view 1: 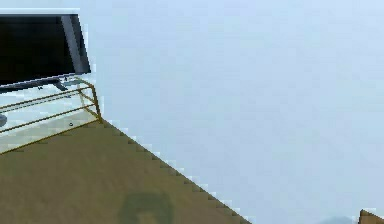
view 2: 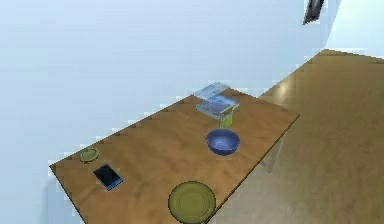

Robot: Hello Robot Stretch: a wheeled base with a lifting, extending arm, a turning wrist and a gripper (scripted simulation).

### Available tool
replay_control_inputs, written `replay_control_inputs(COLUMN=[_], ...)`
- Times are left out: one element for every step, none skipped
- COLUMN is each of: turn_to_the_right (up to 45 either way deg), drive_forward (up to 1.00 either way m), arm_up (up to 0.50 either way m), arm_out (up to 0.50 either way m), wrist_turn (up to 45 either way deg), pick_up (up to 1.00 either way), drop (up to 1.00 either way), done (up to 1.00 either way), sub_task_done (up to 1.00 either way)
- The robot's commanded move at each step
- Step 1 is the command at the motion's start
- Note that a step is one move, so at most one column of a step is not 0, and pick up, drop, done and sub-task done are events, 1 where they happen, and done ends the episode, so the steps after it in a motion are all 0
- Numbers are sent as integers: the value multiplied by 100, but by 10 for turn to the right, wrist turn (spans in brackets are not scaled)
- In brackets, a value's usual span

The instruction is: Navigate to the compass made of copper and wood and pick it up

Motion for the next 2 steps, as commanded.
replay_control_inputs(turn_to_the_right=[0, 330], drive_forward=[20, 0], arm_up=[0, 0], arm_out=[0, 0], wrist_turn=[0, 0], pick_up=[0, 0], drop=[0, 0], done=[0, 0], sub_task_done=[0, 0])
